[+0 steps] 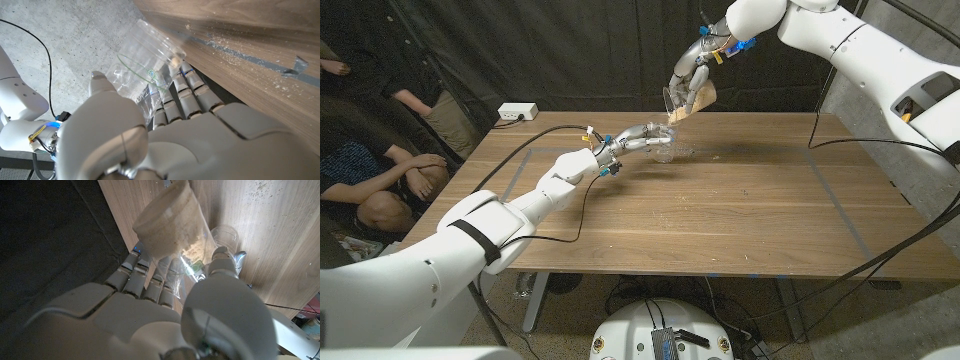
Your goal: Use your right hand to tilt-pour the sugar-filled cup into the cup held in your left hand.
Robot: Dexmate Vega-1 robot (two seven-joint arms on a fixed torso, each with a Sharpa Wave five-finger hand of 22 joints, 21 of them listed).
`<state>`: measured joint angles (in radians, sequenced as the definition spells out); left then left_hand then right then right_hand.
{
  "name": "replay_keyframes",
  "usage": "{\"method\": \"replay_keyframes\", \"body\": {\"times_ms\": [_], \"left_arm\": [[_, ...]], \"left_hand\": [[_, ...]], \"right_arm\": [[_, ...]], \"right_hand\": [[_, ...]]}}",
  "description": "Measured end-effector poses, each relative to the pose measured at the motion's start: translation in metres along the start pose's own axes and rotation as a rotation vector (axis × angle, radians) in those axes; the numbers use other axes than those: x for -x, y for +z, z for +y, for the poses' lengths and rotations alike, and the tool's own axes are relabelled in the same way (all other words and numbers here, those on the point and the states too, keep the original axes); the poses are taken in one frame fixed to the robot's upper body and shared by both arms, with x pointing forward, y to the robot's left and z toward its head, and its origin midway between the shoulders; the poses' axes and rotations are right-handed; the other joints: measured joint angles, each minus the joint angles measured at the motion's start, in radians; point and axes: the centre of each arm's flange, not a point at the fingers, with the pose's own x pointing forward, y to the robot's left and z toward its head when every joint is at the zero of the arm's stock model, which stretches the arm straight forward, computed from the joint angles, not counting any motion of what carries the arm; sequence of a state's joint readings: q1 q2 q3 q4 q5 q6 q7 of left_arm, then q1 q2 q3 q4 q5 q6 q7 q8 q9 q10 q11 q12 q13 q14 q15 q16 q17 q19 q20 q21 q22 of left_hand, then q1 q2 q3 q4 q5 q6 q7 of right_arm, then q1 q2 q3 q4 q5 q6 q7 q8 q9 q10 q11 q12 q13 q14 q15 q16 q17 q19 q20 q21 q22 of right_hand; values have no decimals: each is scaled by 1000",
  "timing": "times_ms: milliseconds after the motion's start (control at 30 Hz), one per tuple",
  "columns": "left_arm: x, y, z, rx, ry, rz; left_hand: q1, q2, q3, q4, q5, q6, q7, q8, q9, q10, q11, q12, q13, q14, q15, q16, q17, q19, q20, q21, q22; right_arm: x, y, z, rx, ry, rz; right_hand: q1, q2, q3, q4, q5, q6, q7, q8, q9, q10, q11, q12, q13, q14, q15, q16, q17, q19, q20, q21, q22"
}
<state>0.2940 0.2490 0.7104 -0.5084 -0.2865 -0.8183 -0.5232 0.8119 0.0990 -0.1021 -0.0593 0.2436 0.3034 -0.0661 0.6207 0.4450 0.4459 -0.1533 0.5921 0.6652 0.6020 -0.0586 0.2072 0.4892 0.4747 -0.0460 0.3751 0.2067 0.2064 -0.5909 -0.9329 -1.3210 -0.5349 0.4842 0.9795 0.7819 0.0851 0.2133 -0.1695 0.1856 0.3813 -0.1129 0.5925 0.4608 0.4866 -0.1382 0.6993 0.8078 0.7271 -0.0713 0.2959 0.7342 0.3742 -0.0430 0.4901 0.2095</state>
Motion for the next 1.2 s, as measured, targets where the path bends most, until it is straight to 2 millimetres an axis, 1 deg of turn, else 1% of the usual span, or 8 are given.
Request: {"method": "replay_keyframes", "body": {"times_ms": [367,500,567,633,833,1000,1067,1200], "left_arm": [[-4,0,-2,1,-4,6],[-6,0,-1,2,-3,12],[-7,0,-1,3,-3,14],[-8,0,0,3,-3,17],[-10,-1,0,6,-3,25],[-12,-1,1,7,-5,33],[-14,0,2,5,-6,33],[-14,0,3,2,-6,41]], "left_hand": [[0,0,0,0,0,0,0,0,0,0,0,0,0,0,0,0,0,0,0,0,0],[0,0,0,0,0,0,0,0,0,0,0,0,0,0,0,0,5,0,0,0,0],[0,0,0,0,0,0,0,3,0,-2,2,4,0,0,0,0,5,0,0,6,0],[0,0,-4,4,0,0,0,5,0,-2,2,4,0,0,0,0,5,0,0,8,0],[0,0,-4,4,0,0,0,5,0,-2,2,4,0,0,0,-4,5,0,0,8,0],[0,0,-4,4,0,0,0,5,0,-2,2,4,0,0,0,-4,5,0,0,8,0],[1,1,-8,0,0,0,0,5,0,-2,2,4,0,0,0,-4,5,0,0,8,0],[4,4,-8,0,0,0,0,5,0,-2,2,4,0,0,0,-4,5,0,0,8,0]], "right_arm": [[1,-2,1,18,8,-1],[0,-3,1,23,12,-1],[0,-3,2,24,13,0],[-1,-4,2,29,17,0],[-2,-5,1,35,22,-2],[-4,-6,1,40,25,-5],[-4,-7,1,41,26,-5],[-5,-8,1,42,27,-7]], "right_hand": [[5,0,0,0,0,1,-1,0,0,0,0,0,6,6,-6,0,0,0,0,0,0],[14,-4,0,0,0,1,-1,3,-2,5,-5,0,3,6,-6,0,0,0,0,0,0],[14,-4,0,0,0,1,-2,3,-2,11,0,0,2,6,-6,0,3,0,0,-1,0],[14,-4,3,-3,0,1,-2,3,-2,11,0,0,2,8,-4,0,5,0,0,-6,0],[14,-4,3,-3,4,10,0,3,-3,11,0,0,2,11,-1,0,5,-4,4,-6,0],[14,-4,3,-3,4,14,-3,3,-3,16,-5,-1,0,16,-5,0,10,-7,0,-6,0],[21,3,3,-3,4,14,-3,3,-3,16,-6,-1,3,16,-5,0,10,-7,0,-6,0],[22,4,7,-7,4,14,-3,3,-4,16,-6,-3,6,16,-5,0,9,-7,0,-6,0]]}}
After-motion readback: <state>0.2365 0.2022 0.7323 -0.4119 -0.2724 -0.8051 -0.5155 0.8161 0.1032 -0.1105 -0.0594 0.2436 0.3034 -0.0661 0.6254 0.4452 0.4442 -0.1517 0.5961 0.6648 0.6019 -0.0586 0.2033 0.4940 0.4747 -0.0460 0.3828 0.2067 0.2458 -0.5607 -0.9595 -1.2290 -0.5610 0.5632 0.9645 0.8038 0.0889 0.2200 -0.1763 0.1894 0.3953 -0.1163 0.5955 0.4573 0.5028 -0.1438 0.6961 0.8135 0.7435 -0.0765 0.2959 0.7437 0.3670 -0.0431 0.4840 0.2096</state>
